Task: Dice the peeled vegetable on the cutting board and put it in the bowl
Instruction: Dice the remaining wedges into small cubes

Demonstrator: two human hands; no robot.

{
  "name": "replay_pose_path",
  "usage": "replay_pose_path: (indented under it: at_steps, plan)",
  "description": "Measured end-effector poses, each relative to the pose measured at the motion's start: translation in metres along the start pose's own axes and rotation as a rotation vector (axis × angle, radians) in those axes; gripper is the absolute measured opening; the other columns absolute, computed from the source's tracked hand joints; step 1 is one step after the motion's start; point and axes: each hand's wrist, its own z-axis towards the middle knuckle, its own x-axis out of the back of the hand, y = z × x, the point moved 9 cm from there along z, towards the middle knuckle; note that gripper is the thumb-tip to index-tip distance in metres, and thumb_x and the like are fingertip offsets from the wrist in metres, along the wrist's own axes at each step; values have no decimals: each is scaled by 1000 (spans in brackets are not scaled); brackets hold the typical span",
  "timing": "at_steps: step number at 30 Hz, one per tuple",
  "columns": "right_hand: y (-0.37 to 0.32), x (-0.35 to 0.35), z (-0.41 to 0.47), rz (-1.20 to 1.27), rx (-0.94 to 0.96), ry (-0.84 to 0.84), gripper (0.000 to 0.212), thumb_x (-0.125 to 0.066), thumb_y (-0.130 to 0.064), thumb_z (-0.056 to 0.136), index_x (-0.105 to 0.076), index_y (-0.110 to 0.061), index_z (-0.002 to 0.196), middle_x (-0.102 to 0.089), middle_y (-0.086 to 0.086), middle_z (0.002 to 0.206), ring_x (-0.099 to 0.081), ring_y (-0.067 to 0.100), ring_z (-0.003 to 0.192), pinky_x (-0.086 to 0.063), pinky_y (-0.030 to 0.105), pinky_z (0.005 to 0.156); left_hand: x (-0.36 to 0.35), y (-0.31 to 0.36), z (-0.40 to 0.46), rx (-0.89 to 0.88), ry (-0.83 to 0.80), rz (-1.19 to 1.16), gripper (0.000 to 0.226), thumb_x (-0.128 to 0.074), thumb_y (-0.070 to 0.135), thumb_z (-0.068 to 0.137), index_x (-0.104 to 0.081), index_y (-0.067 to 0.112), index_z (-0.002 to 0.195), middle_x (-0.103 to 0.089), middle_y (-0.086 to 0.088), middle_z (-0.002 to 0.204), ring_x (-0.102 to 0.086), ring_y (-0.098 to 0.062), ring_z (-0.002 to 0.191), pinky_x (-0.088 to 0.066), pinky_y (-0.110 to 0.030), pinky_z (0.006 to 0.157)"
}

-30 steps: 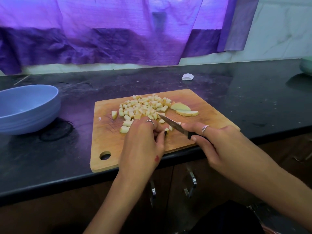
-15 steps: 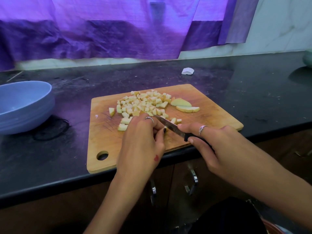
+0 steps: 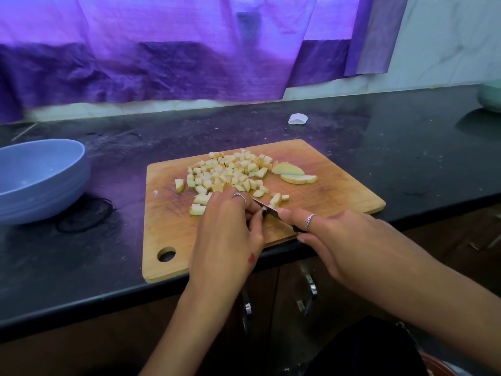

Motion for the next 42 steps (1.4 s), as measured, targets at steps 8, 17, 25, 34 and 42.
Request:
replay_pose_path:
  at_steps: [8, 17, 25, 34, 42]
  plan:
    - [32, 18, -2, -25, -48, 216, 38, -32, -50, 97, -26, -50, 134, -60, -11, 98, -58, 15, 95, -31, 28, 62, 9, 16, -1, -47, 92, 207, 10, -59, 27, 91, -65, 21, 95, -43, 12, 87, -40, -9, 87, -34, -24, 68]
    - [43, 8, -8, 315, -65, 295, 21, -46, -50, 89, -48, -35, 105, -51, -6, 61, -48, 9, 53, -38, 27, 50, 40, -17, -3, 72, 101, 255, 48, -48, 3, 89, -56, 27, 130, -50, 9, 127, -45, -16, 113, -32, -28, 94]
    - [33, -1, -7, 431, -74, 296, 25, -45, -53, 88, -51, -33, 101, -55, -5, 69, -52, 10, 61, -45, 31, 56, 40, -59, -8, 106, -84, 206, 33, -57, 39, 89, -62, 29, 121, -49, 2, 139, -54, -19, 119, -46, -37, 96]
    - [36, -1, -17, 431, -100, 270, 33, -39, -57, 85, -54, -31, 97, -59, -6, 71, -55, 10, 60, -48, 30, 55, 39, -44, -2, -14, -56, 188, 9, -65, 29, 86, -68, 24, 92, -60, 5, 114, -46, -17, 120, -37, -30, 98]
    - [28, 3, -24, 379, -83, 295, 58, -24, -65, 81, -60, -30, 110, -66, -5, 87, -57, 9, 62, -52, 33, 61, 35, -6, -22, -116, -3, 195, 17, -60, 33, 89, -70, 23, 98, -58, 11, 91, -51, -12, 95, -43, -31, 86]
